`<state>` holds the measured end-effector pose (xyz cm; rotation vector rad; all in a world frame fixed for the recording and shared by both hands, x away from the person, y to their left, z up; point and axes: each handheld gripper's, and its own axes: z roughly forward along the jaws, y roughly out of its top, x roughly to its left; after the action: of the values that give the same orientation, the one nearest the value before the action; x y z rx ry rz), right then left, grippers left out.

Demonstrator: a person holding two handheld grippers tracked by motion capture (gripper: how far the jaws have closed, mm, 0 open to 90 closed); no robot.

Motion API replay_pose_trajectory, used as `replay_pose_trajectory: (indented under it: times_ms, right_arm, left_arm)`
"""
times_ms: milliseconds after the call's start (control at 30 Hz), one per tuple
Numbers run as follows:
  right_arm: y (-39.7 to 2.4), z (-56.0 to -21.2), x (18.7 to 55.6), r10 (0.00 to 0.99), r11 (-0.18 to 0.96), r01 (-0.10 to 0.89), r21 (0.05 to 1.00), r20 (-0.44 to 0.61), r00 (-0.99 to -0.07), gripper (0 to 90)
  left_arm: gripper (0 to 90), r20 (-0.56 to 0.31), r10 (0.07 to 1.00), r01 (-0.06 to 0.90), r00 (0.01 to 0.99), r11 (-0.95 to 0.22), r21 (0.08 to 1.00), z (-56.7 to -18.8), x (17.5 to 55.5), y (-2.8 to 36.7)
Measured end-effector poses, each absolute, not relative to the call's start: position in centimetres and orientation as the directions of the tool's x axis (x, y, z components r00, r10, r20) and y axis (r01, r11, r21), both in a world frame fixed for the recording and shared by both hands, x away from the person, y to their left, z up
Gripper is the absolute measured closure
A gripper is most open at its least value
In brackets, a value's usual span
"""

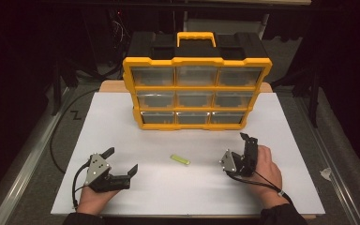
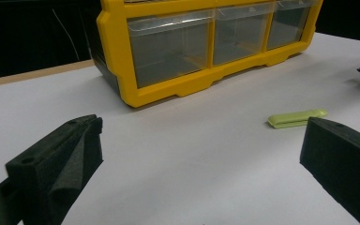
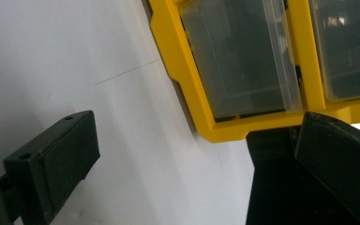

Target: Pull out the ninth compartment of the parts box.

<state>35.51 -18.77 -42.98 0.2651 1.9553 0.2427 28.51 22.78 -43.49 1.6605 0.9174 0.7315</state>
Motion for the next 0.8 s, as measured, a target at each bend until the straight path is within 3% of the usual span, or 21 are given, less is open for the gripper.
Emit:
replay_pose_trajectory:
  times_ms: [367, 800]
  right_arm:
    - [-18.04, -43.11, 35.09, 0.169, 0.985, 0.024, 0.172, -0.92, -0.352, 1.0]
    - [-17.85, -43.27, 34.91, 0.122, 0.992, -0.001, 0.13, -0.931, -0.343, 1.4]
  left_arm:
    - [0.1, 0.026, 0.853, 0.205, 0.522, -0.155, 0.967, -43.45, 28.46, 22.74]
    - [0.1, 0.05, 0.855, 0.197, 0.516, -0.176, 0.964, -43.52, 28.48, 22.63]
